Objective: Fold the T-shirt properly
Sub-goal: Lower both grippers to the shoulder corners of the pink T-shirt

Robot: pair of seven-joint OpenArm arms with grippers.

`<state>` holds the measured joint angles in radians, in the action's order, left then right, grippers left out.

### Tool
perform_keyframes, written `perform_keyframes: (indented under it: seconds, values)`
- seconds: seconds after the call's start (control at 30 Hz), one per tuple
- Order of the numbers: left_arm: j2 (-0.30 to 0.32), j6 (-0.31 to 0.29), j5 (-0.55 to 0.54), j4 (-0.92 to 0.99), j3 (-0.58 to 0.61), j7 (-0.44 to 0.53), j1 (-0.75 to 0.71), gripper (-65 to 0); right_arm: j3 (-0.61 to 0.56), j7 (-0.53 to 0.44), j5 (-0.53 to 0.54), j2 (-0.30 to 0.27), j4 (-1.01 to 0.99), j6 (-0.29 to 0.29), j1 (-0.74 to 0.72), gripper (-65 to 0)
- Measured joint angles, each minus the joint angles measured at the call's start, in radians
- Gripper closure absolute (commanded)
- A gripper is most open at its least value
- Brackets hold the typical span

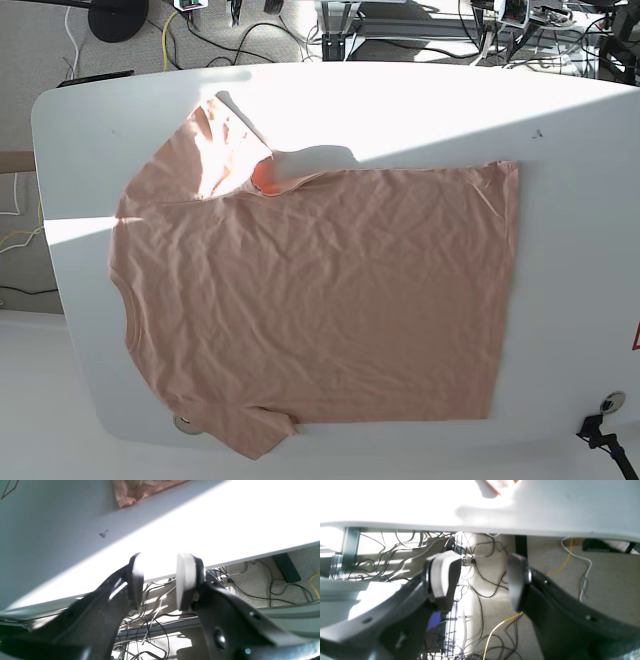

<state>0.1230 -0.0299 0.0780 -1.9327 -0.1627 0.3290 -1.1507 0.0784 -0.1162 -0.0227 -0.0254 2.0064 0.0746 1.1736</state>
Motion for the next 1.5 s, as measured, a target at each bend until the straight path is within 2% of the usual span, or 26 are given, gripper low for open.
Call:
perform_keyframes:
  seconds: [0.07,0.17,0.3,0.4,0.5,0.6,0.67,0.73,0.83,0.93,1.0,1.07,1.1,1.17,1.5]
  values:
    - [0.000,-0.002,-0.044,0.001,-0.019,-0.004,0.041,-19.7,0.003,0.001,0.000,0.010,0.000,-0.004,-0.028,-31.9]
    - [0.008,0.000,-0.187,0.000,-0.055,0.000,0.108,-19.7,0.010,0.014,0.000,0.037,-0.002,-0.003,-0.084,-32.2]
    - [0.060,0.002,-0.273,0.003,-0.082,-0.018,0.175,-19.7,0.037,0.015,0.000,0.053,-0.003,0.003,-0.167,-32.3]
    - [0.085,0.004,-0.351,0.009,-0.113,-0.143,0.277,-19.7,0.042,0.087,0.000,0.053,-0.005,0.003,-0.243,-32.4]
    - [0.085,0.006,-0.424,0.016,-0.149,-0.205,0.357,-19.7,0.042,0.142,0.006,0.056,-0.005,0.008,-0.323,-32.4]
    - [0.081,-0.029,-0.446,0.033,-0.186,-0.298,0.436,-19.7,0.051,0.222,0.152,0.050,-0.005,0.004,-0.377,-32.4]
    - [0.080,-0.120,-0.470,0.031,-0.207,-0.344,0.475,-19.7,0.094,0.293,0.270,0.050,-0.005,0.013,-0.405,-32.4]
    - [0.074,-0.177,-0.488,0.031,-0.220,-0.412,0.512,-19.7,0.142,0.349,0.363,0.047,-0.005,-0.004,-0.428,-32.3]
    - [0.072,-0.205,-0.497,0.032,-0.240,-0.461,0.541,-19.7,0.209,0.438,0.551,0.039,-0.005,-0.003,-0.427,-32.2]
    - [0.072,-0.203,-0.497,0.032,-0.242,-0.503,0.556,-19.7,0.267,0.526,0.749,-0.017,-0.005,-0.006,-0.433,-32.1]
    - [0.070,-0.204,-0.498,0.039,-0.242,-0.501,0.563,-19.7,0.308,0.577,0.865,-0.049,-0.005,-0.005,-0.436,-32.1]
    - [0.072,-0.207,-0.498,0.047,-0.240,-0.502,0.563,-19.7,0.341,0.618,0.951,-0.063,-0.014,-0.004,-0.438,-32.1]
    - [0.072,-0.203,-0.498,0.050,-0.240,-0.503,0.563,-19.7,0.348,0.668,0.995,-0.067,-0.024,-0.005,-0.441,-32.1]
    - [0.071,-0.204,-0.498,0.051,-0.236,-0.509,0.571,-19.7,0.365,0.713,1.046,-0.066,-0.041,-0.005,-0.457,-32.1]
    - [0.072,-0.204,-0.497,0.072,-0.236,-0.512,0.581,-19.7,0.336,0.723,1.061,-0.060,-0.143,-0.016,-0.498,-32.1]
